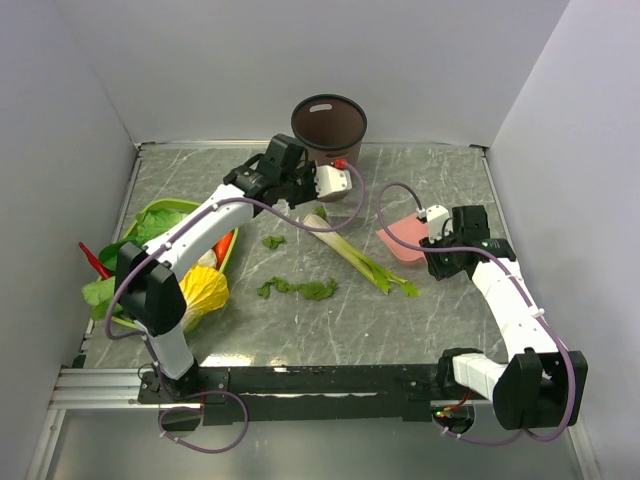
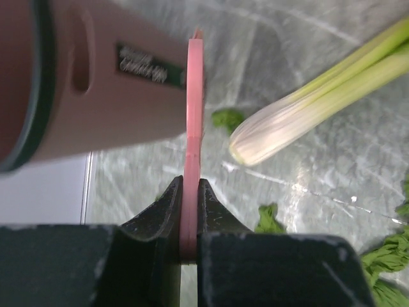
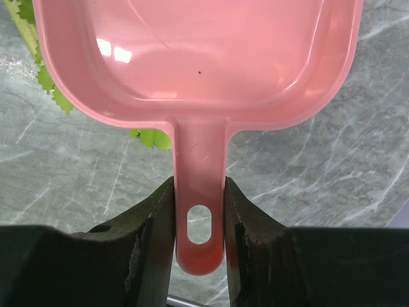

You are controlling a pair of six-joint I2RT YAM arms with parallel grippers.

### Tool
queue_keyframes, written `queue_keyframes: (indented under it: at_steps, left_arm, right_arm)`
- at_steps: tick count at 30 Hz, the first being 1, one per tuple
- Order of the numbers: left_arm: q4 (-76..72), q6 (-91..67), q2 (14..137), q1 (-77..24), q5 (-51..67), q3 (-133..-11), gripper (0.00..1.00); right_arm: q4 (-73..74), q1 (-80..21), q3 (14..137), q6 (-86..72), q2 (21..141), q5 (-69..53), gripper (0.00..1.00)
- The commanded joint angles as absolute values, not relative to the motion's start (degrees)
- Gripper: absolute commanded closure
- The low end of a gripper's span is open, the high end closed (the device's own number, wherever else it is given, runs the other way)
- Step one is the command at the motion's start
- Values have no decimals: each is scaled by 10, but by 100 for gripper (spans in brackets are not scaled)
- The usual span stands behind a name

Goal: Sweep away the paper scraps from the table

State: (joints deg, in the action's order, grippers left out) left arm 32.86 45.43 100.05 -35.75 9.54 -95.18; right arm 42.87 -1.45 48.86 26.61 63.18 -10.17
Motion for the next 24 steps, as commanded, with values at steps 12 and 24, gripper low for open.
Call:
queue_keyframes:
  at_steps: [12,24]
  left_arm:
    - [335,538,1133,-371,173,-1037,99]
    - [392,478,1023,-320,63,-902,99]
  right_arm:
    - [417,-11,492,266,594,-101,100]
    - [518,-122,507,461,563,-203,100]
